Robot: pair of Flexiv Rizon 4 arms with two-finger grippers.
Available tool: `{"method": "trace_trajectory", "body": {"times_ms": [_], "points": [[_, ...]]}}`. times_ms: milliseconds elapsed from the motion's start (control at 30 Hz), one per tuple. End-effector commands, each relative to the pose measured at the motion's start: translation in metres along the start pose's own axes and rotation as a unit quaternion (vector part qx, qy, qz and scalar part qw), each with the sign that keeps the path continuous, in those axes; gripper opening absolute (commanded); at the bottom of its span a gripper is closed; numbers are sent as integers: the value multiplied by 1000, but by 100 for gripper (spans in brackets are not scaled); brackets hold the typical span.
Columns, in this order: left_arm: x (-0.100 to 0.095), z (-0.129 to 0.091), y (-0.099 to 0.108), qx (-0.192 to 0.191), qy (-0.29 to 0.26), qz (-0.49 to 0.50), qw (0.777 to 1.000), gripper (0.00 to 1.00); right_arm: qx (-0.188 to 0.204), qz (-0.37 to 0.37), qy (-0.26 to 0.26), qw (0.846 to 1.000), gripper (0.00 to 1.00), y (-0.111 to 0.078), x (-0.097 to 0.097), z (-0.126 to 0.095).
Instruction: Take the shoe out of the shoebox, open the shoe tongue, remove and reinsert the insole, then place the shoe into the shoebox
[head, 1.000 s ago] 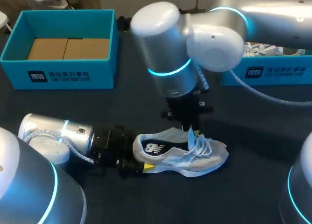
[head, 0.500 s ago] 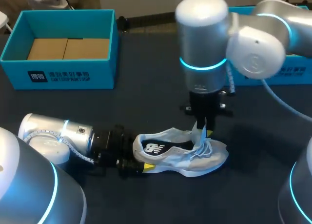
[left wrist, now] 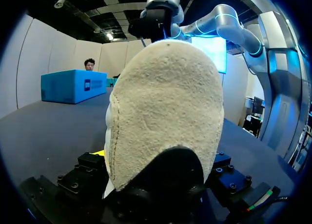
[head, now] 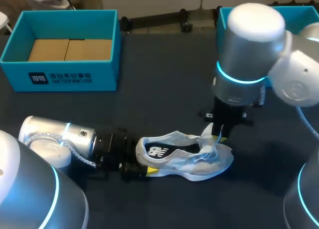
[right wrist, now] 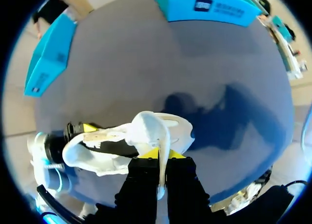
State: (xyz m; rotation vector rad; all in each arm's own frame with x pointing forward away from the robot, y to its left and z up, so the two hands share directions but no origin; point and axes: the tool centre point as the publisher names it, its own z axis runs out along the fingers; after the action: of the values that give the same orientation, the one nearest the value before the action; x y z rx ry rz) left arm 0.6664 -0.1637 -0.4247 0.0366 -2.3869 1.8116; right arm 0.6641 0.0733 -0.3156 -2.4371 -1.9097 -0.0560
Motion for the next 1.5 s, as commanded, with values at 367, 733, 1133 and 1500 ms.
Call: {"method": "trace_trajectory", "body": {"times_ms": [367,733,1133,1500], "points": [[1,-1,4,0,0,0,1000,0,24,-62,219,974,0,8,-16,27],[1,-1,4,0,0,0,1000,0,23,-47,238,970,0,-5,-29,36],[1,-1,4,0,0,0,1000,0,17,-35,235,971,97,-16,-27,27],[1,-1,4,0,0,0,1000,0,-10,-57,169,984,100,-30,-4,-35]]}}
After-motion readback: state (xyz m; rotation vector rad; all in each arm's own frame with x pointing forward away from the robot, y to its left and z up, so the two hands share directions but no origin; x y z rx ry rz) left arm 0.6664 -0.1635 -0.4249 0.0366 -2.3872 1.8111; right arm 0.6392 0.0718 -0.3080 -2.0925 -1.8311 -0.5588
